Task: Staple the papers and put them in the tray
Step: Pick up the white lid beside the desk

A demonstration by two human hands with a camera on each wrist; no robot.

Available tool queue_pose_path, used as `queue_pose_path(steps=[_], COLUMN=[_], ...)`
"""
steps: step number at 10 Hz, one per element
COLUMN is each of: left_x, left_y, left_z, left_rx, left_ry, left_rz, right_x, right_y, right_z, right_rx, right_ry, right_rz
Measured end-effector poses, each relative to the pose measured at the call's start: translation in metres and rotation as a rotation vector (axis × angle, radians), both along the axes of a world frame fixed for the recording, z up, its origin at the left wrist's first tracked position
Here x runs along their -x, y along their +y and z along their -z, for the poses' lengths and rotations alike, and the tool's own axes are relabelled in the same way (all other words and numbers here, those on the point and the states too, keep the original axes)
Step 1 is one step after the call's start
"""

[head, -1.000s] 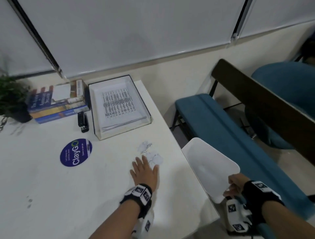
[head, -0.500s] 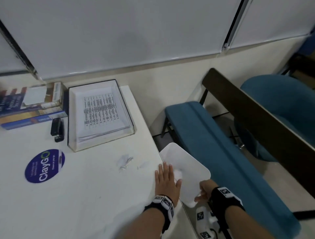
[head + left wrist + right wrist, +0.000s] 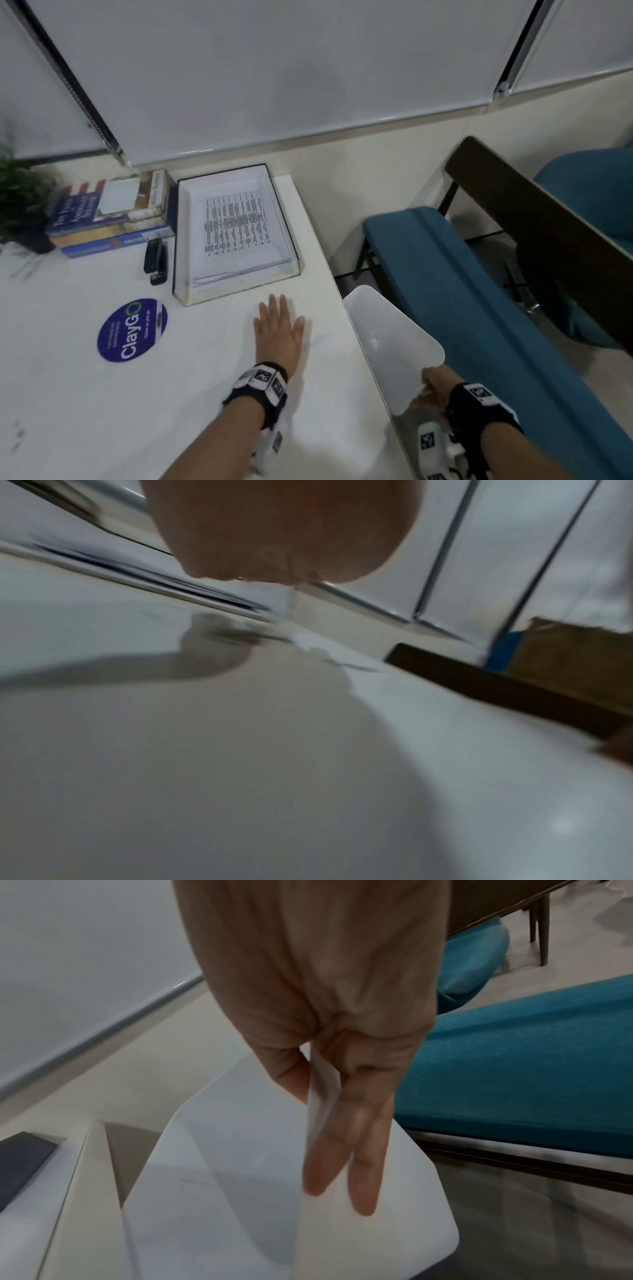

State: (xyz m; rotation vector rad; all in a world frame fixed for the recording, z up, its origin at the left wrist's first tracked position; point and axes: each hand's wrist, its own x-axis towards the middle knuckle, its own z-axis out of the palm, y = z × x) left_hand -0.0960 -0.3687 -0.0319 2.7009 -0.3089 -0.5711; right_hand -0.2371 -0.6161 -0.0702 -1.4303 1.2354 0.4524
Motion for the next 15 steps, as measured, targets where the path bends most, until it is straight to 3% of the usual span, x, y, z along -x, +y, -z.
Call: queue_pose_path(steps=[1,2,4,5,6,7,8,9,10,12,13,14,15], left_x=[-0.01,-0.001,0.009,0.037,0.061,0.075,0.079,0.076,0.063,0.051,0.069,0.086,0.106], left_y=[0.053,0.051,-0.017,-0.051,-0.071,-0.104,-0.131,-0.137,-0.119,-0.01,-0.005,-0.039,-0.077], left_z=[0.007,0.016,0.014,0.044,0.057,0.059,0.036,0.014,0.004,0.019,0.032,0.051,0.058], left_rx=[-0.082,-0.079,-0.075,-0.032,-0.004,0.006,-0.061,0.021,0.1,0.028,-0.018,-0.08,-0.016], left_ry=[-0.053,0.013,0.059,-0.141,0.002,-0.033,-0.111,0.006,-0.161,-0.017,0.017,-0.05,-0.046], left_rz=[-0.164,-0.103,0.104,0.167,0.322,0.377,0.405,0.552,0.36,-0.306,-0.262,-0.027,0.245], right_x=[0.0,-0.002,-0.002,0.001,0.007,0.013,0.016,0.016,0.017,0.024,0.025,0.025,0.026], right_y=[0.004,0.005,0.001,0.0,0.003,0.006,0.005,0.004,0.002,-0.002,-0.005,0.0,0.003], right_z=[0.0,-0.001,-0.015,-0.013,-0.01,-0.008,-0.006,-0.005,-0.005,-0.007,-0.002,-0.007,-0.006], right_rx=[0.037,0.007,0.018,0.01,-0.028,-0.067,-0.08,-0.095,-0.076,-0.043,-0.035,-0.012,0.0], right_ry=[0.03,0.018,-0.01,0.003,-0.022,-0.043,-0.05,-0.052,-0.056,-0.037,-0.012,-0.006,-0.009], right_rz=[0.055,0.055,-0.039,-0.03,0.066,0.131,0.141,0.138,0.135,0.112,0.079,0.021,0.018])
